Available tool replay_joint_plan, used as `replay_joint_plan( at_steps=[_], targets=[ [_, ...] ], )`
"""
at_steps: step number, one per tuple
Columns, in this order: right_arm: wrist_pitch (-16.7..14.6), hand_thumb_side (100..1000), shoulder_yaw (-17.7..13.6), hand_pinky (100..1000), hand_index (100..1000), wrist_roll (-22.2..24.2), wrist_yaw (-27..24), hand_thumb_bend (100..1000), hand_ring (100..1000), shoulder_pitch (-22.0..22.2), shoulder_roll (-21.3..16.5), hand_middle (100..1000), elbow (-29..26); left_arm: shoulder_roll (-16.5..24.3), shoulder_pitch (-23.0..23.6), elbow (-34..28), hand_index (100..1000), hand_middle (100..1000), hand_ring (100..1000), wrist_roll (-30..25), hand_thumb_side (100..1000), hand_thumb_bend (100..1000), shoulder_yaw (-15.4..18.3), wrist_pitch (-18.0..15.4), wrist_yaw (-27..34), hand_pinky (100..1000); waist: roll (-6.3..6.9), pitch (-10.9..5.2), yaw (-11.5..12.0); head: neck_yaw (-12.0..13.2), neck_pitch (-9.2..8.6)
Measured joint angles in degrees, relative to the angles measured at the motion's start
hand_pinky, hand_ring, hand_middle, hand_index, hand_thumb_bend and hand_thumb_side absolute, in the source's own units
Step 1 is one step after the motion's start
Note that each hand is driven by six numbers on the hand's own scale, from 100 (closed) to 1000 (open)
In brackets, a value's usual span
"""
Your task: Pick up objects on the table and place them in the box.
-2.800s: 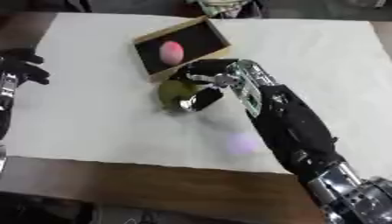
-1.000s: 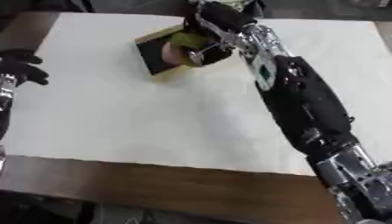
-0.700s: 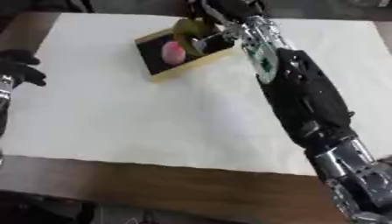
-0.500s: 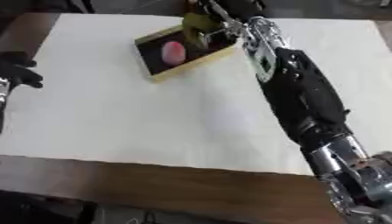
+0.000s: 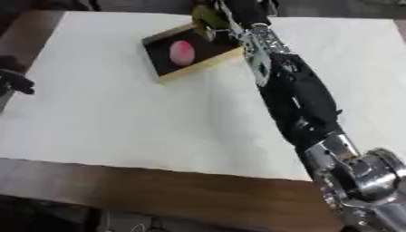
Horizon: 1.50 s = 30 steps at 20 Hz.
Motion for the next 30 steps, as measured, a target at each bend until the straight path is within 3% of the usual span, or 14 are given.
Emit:
replay_joint_plan(
  at_steps=[4,7,16,21,26,30],
  targets=[
    [-0.4,100,-0.5,765,880,-1.0,0.2,100,808,0.0,0.4,759,1.2,-0.4,-0.3,0.0,744,600,556,-0.2,710,100,-0.2,0.0,0.3,540,-0.01,0.06,0.6,-0.8,0.0],
    [-0.4,100,-0.5,826,955,-1.0,0.5,100,891,0.1,0.6,864,1.7,-0.5,-0.3,0.0,743,600,555,-0.3,711,100,-0.3,0.0,0.3,540,-0.04,0.07,0.8,-1.0,0.0],
    [4.2,100,-0.8,890,981,-5.2,4.7,100,946,0.6,0.8,913,1.0,-0.5,-0.4,0.0,742,598,554,-0.4,713,100,-0.3,0.1,0.3,539,-0.05,0.38,0.3,-1.0,0.0],
    [3.2,100,0.6,879,978,-5.7,4.3,100,929,0.6,0.7,902,-1.4,-0.5,-0.4,0.0,742,598,554,-0.1,714,100,-0.2,0.2,0.3,539,-0.21,0.76,-1.4,-0.6,0.0],
    [-0.7,100,4.1,860,976,-2.6,-1.6,100,902,0.6,-1.3,882,-6.5,-0.5,-0.3,0.0,743,600,559,0.7,715,100,0.7,0.4,-0.1,540,-0.37,0.8,-4.1,1.2,0.0],
    [-3.4,100,8.1,846,975,2.8,-11.5,100,894,2.6,-5.0,862,-14.1,-0.4,0.3,0.1,744,605,564,1.8,717,100,1.5,0.6,-0.7,540,-0.7,0.5,-6.6,3.2,0.0]
  ],
)
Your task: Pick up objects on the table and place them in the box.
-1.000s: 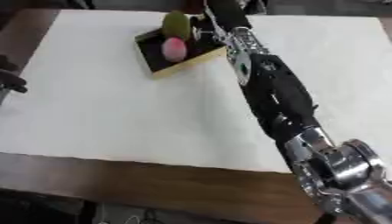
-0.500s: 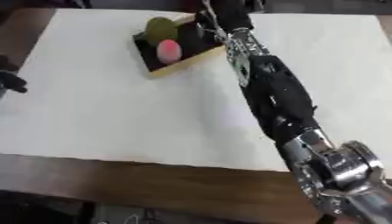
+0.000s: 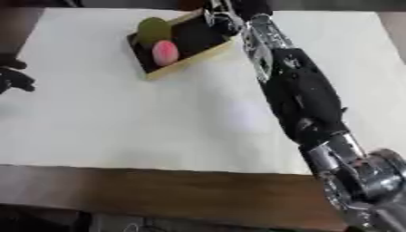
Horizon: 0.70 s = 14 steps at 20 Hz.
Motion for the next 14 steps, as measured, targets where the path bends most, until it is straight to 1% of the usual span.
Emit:
replay_joint_plan(
  at_steps=[3,6,8,10,11,12,13,14],
  targets=[
    [-0.1,100,2.7,834,972,4.7,-9.4,100,884,3.1,-3.8,848,-8.0,0.2,0.5,0.3,749,612,570,0.9,718,100,0.6,0.2,-0.5,541,-0.3,-0.47,-1.9,1.4,0.0],
    [1.4,100,3.8,824,968,8.4,-18.7,100,874,7.3,-7.6,828,-16.4,0.5,0.9,0.4,754,620,576,1.6,719,100,1.1,0.3,-0.9,543,-0.48,-0.55,-3.1,2.6,0.0],
    [2.8,115,3.8,819,966,9.9,-23.9,100,867,10.6,-10.0,819,-22.0,0.5,0.9,0.6,759,628,585,2.0,719,100,1.3,0.4,-1.1,544,-0.58,-0.56,-3.8,3.3,0.0],
    [4.0,138,3.1,814,961,10.6,-27.9,100,862,14.3,-12.1,807,-27.3,0.5,1.0,0.7,771,645,595,2.4,720,100,1.6,0.5,-1.3,547,-0.7,-0.56,-4.3,3.8,0.0],
    [4.7,149,2.6,812,959,10.7,-29.5,100,860,16.1,-12.9,803,-29.7,0.5,1.1,0.7,775,651,599,2.6,720,100,1.7,0.5,-1.4,549,-0.71,-0.56,-4.5,4.1,0.0],
    [5.2,132,1.9,812,959,10.7,-30.7,100,858,17.9,-13.6,798,-31.9,0.5,1.2,0.7,779,659,606,2.8,720,100,1.8,0.6,-1.6,551,-0.69,-0.56,-4.7,4.3,0.0],
    [5.6,145,1.1,808,958,10.6,-31.8,100,854,19.9,-14.1,792,-34.1,0.5,1.3,0.7,781,663,609,2.9,720,100,2.0,0.6,-1.7,552,-0.68,-0.55,-4.9,4.5,0.0],
    [5.9,194,0.2,800,954,10.5,-32.6,100,846,21.8,-14.6,781,-36.0,0.6,1.4,0.7,781,666,612,3.0,721,100,2.1,0.6,-1.8,553,-0.68,-0.55,-5.0,4.6,0.0]
  ],
)
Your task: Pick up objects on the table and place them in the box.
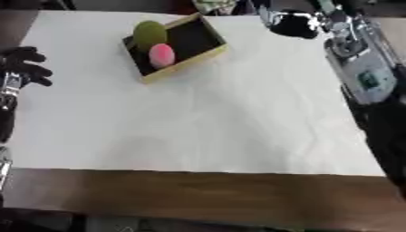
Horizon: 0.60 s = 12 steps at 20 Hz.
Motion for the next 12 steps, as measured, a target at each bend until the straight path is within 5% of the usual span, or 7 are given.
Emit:
replay_joint_plan(
  at_steps=[7,12],
  targets=[
    [0.8,402,-5.7,744,908,-2.0,-4.3,100,788,10.6,0.9,707,-8.4,0.0,0.1,0.0,763,651,606,0.8,723,100,0.7,0.2,-0.8,551,0.15,0.04,-1.7,1.0,0.0],
    [0.4,437,-8.4,729,888,-4.4,-5.1,100,774,15.5,4.4,687,-11.2,-0.1,0.6,0.4,753,636,595,0.9,729,100,0.7,0.2,-1.1,548,0.39,0.05,-2.3,0.8,0.0]
  ],
)
